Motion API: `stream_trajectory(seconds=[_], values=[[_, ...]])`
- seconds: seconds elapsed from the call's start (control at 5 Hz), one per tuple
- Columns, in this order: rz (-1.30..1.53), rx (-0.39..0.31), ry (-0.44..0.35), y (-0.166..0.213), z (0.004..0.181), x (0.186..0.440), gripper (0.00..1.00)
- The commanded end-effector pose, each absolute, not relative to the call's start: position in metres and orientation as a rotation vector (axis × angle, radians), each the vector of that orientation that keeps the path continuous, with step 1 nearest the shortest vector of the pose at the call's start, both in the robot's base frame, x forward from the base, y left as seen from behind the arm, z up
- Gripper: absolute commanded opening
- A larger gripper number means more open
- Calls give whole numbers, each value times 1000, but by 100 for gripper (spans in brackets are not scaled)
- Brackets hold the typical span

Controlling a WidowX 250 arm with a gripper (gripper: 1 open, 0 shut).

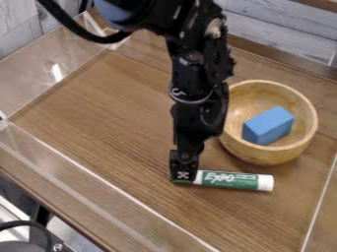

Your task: Put the green marker in the brown bowl

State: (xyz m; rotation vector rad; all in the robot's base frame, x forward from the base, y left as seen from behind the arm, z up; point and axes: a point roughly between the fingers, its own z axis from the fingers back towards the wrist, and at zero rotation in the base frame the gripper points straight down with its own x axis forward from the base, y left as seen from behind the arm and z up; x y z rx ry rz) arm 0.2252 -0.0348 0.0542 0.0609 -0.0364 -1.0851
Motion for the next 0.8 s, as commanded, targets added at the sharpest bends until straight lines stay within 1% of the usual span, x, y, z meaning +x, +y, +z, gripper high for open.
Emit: stream_trajectory(seconds=[0.0, 0.6], values=[[-1098, 84, -77, -39, 53, 230, 100], [-1090, 97, -111, -43, 36, 229, 100]])
